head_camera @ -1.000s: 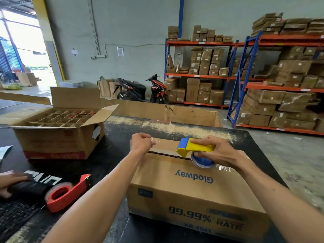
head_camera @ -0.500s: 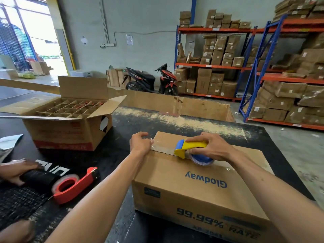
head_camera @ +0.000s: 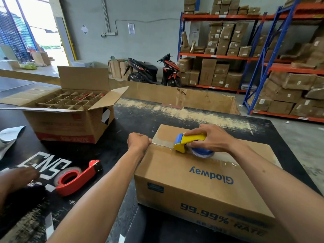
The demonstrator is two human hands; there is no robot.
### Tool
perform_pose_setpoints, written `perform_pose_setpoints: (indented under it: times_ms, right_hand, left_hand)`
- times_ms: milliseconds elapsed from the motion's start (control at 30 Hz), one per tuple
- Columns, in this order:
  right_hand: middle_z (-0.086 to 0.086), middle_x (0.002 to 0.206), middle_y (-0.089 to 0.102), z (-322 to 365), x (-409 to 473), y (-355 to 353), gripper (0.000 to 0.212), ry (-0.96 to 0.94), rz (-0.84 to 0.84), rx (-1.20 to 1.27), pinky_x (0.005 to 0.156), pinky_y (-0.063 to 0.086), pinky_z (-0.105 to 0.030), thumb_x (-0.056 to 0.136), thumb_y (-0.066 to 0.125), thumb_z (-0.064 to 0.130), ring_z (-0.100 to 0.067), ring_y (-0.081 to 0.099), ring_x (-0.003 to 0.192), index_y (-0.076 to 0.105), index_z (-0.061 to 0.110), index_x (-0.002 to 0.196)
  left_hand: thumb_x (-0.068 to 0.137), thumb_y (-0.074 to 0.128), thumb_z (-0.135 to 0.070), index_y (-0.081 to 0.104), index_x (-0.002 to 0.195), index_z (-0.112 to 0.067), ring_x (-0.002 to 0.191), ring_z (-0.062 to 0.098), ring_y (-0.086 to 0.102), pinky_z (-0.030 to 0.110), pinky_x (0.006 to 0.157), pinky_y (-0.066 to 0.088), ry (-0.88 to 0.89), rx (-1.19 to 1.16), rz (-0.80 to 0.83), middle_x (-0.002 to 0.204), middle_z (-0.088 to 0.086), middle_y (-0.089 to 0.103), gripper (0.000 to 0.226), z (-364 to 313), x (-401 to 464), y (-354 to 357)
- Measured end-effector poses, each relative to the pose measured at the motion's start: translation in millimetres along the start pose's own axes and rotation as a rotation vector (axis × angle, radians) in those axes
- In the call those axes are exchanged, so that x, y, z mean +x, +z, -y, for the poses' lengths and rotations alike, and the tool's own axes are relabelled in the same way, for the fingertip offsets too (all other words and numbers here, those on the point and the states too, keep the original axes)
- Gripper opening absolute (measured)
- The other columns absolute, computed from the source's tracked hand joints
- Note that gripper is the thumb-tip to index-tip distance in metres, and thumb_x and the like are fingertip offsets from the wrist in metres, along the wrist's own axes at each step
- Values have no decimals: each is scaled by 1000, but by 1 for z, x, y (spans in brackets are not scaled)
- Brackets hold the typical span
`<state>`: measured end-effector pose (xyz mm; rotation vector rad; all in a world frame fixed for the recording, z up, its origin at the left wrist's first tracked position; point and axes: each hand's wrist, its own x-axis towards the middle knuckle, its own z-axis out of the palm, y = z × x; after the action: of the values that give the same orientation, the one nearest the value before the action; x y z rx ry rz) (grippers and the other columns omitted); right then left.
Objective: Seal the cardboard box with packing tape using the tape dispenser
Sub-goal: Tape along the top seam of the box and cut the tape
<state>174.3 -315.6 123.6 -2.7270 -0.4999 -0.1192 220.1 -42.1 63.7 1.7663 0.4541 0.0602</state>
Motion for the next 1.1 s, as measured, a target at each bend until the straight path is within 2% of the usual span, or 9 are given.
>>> perform_pose_setpoints:
  times_ms: [100,367,433,500,567,700,800,900,1100]
  right_hand:
    - [5,90,55,0,3,1,45,-9,10,-34,68,38,-31,80,66,65,-12,52,82,60,57,123]
    - [4,91,54,1,4,1,43,-3,24,-40,67,36,-29,82,67,62,-12,52,83,60,56,124]
    - [4,92,54,1,5,1,44,-1,39,-57,68,37,-30,82,65,64,-12,51,83,59,57,125]
    - [5,92,53,2,6,1,45,3,59,-68,67,37,-31,81,63,66,-11,51,82,58,58,125]
    - [6,91,52,4,6,0,47,12,71,-66,68,37,-32,80,61,71,-9,50,82,59,57,125]
    - [6,90,50,7,6,0,55,30,62,-79,69,36,-33,77,48,83,-9,48,82,58,57,125]
    - [5,88,49,6,5,3,56,19,46,-116,67,35,-32,78,44,83,-8,47,79,56,58,127]
    - [5,88,49,7,5,2,56,16,61,-149,67,37,-32,79,42,82,-9,47,78,54,59,128]
    - [4,88,48,12,1,-2,49,8,84,-174,69,38,-34,86,46,76,-11,46,78,54,57,131]
  left_hand:
    - [87,69,-1,73,90,5,81,18,69,26,59,50,-50,-27,37,86,10,74,7,1,5,-4]
    - [92,69,-18,71,102,-4,82,18,67,32,72,54,-122,-37,110,102,11,74,17,7,-2,-8]
    - [95,64,-16,66,118,-6,105,27,63,40,89,51,40,138,-16,118,12,68,25,7,-15,-5]
    - [98,55,-10,54,137,-7,125,30,52,42,102,44,395,434,-154,136,13,57,38,4,-25,-1]
    - [103,46,-13,43,146,-8,138,29,40,43,110,37,653,564,-60,151,12,44,44,-1,-30,8]
    - [106,23,-39,16,155,-11,142,35,33,53,109,34,512,878,331,165,9,15,57,8,-23,22]
    - [106,19,-45,-1,158,-12,140,37,37,51,109,33,499,962,359,167,6,-2,65,15,-16,20]
    - [105,18,-49,-2,158,-13,141,41,34,50,111,31,441,979,357,164,9,-21,67,12,-18,19]
    - [103,12,-55,-2,157,-36,143,42,31,53,112,28,441,1045,376,165,10,-14,59,12,-21,21]
